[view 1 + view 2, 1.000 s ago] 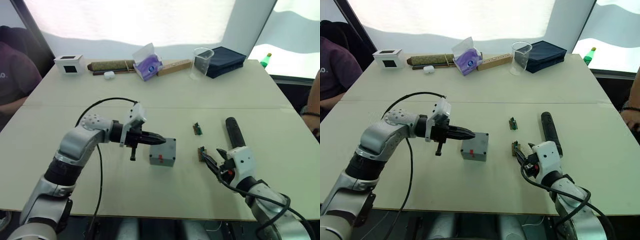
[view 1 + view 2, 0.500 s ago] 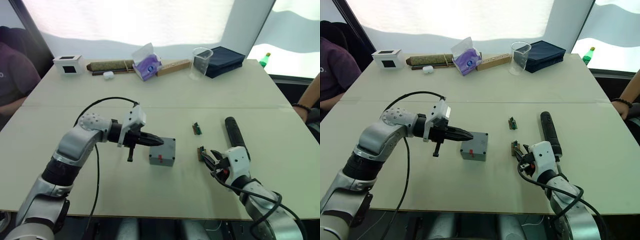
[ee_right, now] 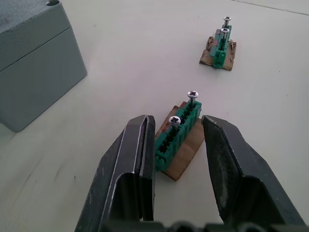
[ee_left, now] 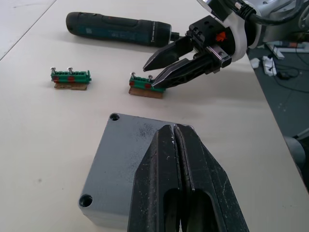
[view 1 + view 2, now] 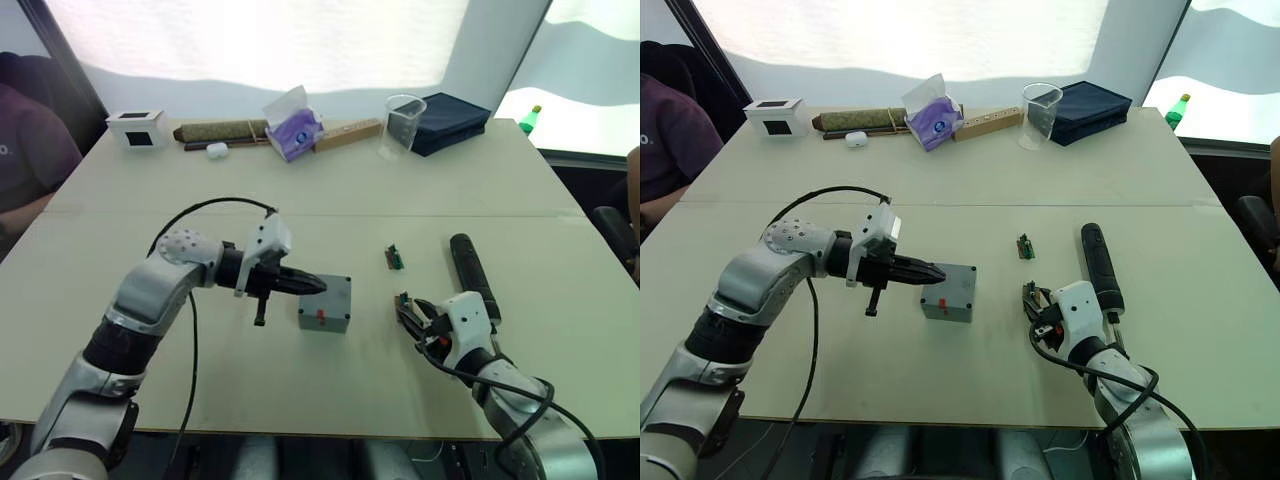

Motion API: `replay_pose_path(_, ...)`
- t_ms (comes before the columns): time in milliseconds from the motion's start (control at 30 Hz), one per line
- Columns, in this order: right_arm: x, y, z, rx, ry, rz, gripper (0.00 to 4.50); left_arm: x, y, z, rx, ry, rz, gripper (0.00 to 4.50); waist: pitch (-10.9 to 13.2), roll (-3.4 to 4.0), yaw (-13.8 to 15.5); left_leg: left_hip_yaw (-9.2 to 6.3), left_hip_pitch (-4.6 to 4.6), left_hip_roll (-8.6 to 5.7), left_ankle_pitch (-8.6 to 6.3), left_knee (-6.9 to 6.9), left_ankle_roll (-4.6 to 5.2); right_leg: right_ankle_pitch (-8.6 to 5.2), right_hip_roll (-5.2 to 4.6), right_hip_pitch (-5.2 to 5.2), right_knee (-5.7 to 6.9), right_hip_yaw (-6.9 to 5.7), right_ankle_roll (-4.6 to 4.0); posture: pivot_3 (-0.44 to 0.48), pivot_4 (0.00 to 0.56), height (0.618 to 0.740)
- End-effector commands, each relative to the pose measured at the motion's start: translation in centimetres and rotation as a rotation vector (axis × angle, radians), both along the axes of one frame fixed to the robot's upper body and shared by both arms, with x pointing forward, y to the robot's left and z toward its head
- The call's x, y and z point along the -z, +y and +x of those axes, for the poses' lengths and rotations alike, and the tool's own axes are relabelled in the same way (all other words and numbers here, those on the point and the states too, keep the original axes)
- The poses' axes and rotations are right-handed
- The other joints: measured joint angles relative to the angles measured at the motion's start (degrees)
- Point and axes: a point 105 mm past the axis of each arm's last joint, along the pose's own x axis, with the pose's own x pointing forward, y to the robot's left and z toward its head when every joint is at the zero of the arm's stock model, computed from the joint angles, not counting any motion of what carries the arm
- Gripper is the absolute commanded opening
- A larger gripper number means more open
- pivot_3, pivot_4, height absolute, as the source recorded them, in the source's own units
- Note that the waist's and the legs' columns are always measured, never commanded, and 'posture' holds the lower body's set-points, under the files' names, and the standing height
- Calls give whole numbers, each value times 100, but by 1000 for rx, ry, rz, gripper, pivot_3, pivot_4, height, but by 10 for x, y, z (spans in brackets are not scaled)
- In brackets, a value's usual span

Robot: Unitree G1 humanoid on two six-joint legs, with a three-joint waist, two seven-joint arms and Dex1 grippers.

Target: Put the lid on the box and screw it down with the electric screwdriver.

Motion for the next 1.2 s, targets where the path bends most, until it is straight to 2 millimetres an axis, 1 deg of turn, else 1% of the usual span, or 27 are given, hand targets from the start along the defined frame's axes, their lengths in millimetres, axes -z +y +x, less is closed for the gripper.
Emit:
replay_pose_path(33, -7, 0, 4, -12, -36, -13, 1798, -5, -1, 0, 0, -38, 2, 0, 0, 0, 0, 0, 0, 0, 0, 0, 0, 0, 0, 0, 0, 0, 0, 0, 150, 737)
replay_pose_path(100, -7, 0, 4, -12, -38, -15, 1798, -5, 0, 1, -7, -36, 4, 0, 0, 0, -3, 0, 0, 0, 0, 0, 0, 0, 0, 0, 0, 0, 0, 0, 150, 737)
replay_pose_path(167, -6, 0, 4, -16, -36, -21, 1254, -3, 2, 1, -14, -33, 7, 0, 0, 0, -1, 0, 0, 0, 0, 0, 0, 0, 0, 0, 0, 0, 0, 0, 150, 737)
replay_pose_path(200, -5, 0, 3, -18, -34, -23, 1106, -2, 2, 1, -16, -32, 8, 0, 0, 0, 0, 0, 0, 0, 0, 0, 0, 0, 0, 0, 0, 0, 0, 0, 150, 737)
replay_pose_path(267, -4, -2, 3, -6, -37, -31, 283, -2, 2, 1, -18, -30, 6, 0, 0, 0, 0, 0, 0, 0, 0, 0, 0, 0, 0, 0, 0, 0, 0, 0, 150, 737)
replay_pose_path(300, -4, -2, 3, -5, -37, -33, 105, -1, 2, 2, -22, -32, 8, 0, 0, 0, 0, 0, 0, 0, 0, 0, 0, 0, 0, 0, 0, 0, 0, 0, 150, 737)
replay_pose_path(533, -5, -1, 2, -13, -39, -35, 105, -2, 2, 4, -37, -37, 6, 0, 0, 0, 1, 0, 0, 0, 0, 0, 0, 0, 0, 0, 0, 0, 0, 0, 150, 737)
replay_pose_path(733, -17, -1, 1, -17, -85, -39, 105, -5, 5, 10, -56, -32, -4, 0, 1, 0, -1, 0, 0, 0, 0, -1, 0, 0, 0, -1, 0, 0, 0, 0, 150, 737)
replay_pose_path(900, -24, 0, -1, -28, -104, -42, 105, -1, 10, 18, -88, -63, 21, 0, 1, 0, -2, 0, 0, 0, 0, -1, 0, 0, 0, -1, 0, 0, 0, 0, 150, 737)
replay_pose_path(1000, -32, -4, 1, -12, -128, -40, 105, -6, 13, 25, -116, -57, -7, 0, 1, -1, 1, 0, 0, 0, 0, -1, 0, 0, 0, -1, 0, 0, 0, 0, 150, 737)
replay_pose_path(1100, -44, -3, 2, -18, -158, -25, 105, -8, 18, 29, -139, -46, -15, 0, 2, 0, -1, 0, -1, 0, 0, -1, 0, 0, 0, -1, -1, 0, 0, 0, 150, 737)
replay_pose_path(1200, -61, 1, 3, -33, -222, -31, 105, -6, 26, 37, -179, -64, 10, 0, 3, 0, -9, -1, -1, 0, 0, -5, 0, 0, 1, -3, 0, 0, 0, 0, 150, 737)
